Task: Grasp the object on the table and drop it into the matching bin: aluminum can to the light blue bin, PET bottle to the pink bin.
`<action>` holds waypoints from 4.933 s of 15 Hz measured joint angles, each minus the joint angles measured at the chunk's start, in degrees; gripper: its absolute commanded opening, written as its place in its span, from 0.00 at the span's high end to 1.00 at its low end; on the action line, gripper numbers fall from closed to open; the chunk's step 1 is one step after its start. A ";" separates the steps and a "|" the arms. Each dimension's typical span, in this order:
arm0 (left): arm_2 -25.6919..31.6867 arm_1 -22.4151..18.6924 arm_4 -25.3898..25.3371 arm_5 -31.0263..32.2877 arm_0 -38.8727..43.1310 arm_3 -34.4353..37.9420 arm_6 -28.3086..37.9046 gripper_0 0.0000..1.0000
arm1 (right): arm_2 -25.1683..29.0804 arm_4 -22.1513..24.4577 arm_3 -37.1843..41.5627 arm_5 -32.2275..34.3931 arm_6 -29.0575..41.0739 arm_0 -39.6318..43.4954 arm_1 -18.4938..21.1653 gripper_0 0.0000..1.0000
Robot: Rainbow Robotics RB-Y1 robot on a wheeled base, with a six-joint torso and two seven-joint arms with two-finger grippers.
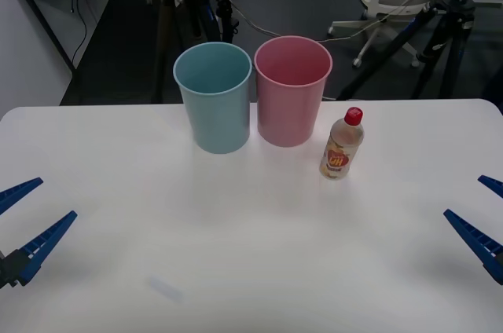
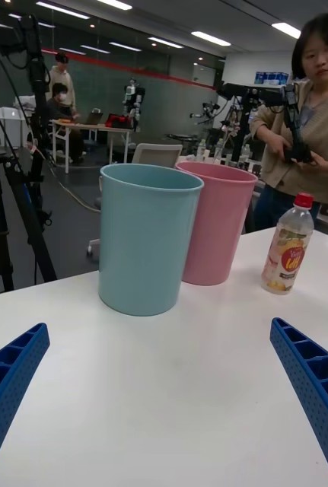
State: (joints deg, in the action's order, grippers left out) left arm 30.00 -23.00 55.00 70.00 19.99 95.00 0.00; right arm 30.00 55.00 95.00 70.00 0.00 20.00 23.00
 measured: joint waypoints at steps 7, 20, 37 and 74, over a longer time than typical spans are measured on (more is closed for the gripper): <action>0.00 0.00 0.00 0.00 0.00 0.00 0.00 0.00 | 1.81 -0.68 -0.62 0.98 -0.59 1.11 -0.76 0.00; 0.00 0.00 0.00 0.00 0.00 0.00 0.00 0.00 | -4.72 -3.31 -0.52 -7.83 -5.81 1.76 -0.01 0.00; 0.00 0.00 0.00 0.00 0.01 0.00 0.00 0.00 | -21.21 -2.79 -19.06 -16.79 -16.81 -17.54 1.43 0.00; 0.00 0.00 0.00 0.00 0.01 0.00 0.00 0.00 | -31.35 -1.72 -31.28 -33.42 -25.24 -33.89 -5.24 0.00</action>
State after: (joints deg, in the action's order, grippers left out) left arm 30.00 -23.00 55.00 70.00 20.00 95.00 0.00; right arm -1.35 53.28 63.72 36.58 -25.24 -13.89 17.76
